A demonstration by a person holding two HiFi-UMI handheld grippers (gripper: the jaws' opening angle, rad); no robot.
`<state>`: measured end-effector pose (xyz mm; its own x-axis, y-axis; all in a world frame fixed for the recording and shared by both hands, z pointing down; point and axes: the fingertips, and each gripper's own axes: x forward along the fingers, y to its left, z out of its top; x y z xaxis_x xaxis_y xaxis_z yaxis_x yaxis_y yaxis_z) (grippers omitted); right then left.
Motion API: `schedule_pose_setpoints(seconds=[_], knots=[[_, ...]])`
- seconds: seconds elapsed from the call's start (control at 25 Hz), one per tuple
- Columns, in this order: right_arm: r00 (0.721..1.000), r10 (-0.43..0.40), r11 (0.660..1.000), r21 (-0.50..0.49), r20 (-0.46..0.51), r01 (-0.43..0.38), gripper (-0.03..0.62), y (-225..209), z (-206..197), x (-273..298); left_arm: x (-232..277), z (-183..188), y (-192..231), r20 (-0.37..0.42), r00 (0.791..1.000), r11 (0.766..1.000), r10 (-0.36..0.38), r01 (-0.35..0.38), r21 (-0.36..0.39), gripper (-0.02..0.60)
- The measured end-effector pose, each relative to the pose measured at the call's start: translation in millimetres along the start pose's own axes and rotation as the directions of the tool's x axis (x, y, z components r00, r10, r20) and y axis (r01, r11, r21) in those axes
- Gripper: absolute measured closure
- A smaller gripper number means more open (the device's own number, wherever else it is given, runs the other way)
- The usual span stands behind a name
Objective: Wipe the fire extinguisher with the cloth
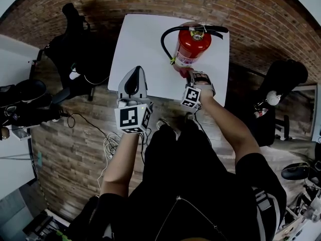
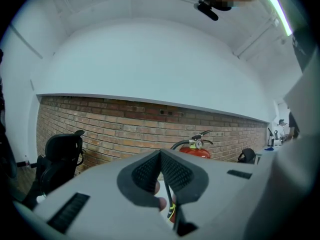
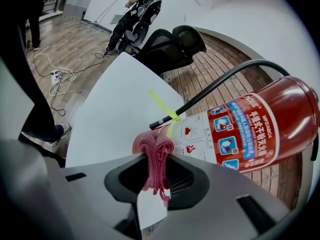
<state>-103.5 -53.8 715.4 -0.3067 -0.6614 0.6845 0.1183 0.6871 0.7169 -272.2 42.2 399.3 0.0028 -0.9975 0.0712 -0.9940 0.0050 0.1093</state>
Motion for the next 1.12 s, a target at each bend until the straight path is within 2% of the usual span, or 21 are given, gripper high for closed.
schedule_pose_setpoints(seconds=[0.52,1.12], knots=[[0.997,-0.068,0.998,0.014,0.024,0.067,0.493,-45.6,4.8,-51.2,-8.1,19.3,-21.3,0.033,0.998,0.998,-0.056,0.055,0.012,0.572],[0.98,-0.193,0.981,0.009,0.048,0.193,0.493,-99.9,16.2,-108.7,-11.5,26.0,-33.0,0.038,0.993,0.993,-0.114,0.113,0.029,0.572]])
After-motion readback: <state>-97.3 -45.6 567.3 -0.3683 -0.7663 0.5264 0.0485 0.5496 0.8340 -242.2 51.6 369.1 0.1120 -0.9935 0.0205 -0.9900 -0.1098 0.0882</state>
